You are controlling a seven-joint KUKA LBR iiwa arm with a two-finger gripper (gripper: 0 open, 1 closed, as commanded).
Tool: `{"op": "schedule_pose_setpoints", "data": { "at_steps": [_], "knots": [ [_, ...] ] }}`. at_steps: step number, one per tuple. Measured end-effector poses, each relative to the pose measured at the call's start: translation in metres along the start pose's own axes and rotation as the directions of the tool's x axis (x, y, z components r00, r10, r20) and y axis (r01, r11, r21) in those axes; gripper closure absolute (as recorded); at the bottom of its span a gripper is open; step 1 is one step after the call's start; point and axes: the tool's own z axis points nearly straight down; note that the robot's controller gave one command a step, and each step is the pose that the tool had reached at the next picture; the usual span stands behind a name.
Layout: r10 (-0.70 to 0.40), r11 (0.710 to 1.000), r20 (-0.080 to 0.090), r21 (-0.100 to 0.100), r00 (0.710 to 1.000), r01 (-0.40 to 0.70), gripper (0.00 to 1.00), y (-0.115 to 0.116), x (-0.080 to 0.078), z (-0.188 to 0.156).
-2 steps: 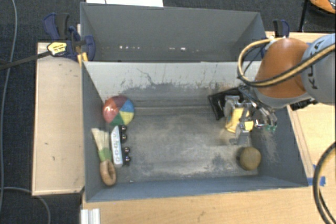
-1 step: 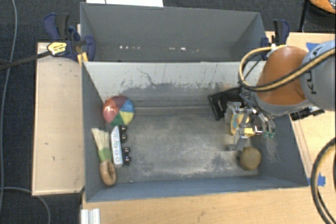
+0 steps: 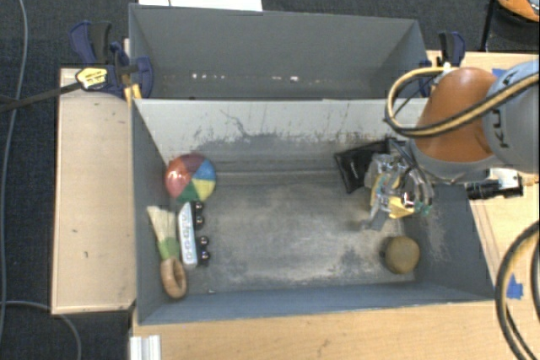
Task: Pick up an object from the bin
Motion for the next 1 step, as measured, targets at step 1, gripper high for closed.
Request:
{"op": "schedule_pose_setpoints", "data": {
  "at_steps": [1],
  "knots": [
    [-0.116, 0.993, -0.011, 0.015, 0.993, 0.116, 0.0, -0.0352, -0.0026, 0.0036]
  ]
}}
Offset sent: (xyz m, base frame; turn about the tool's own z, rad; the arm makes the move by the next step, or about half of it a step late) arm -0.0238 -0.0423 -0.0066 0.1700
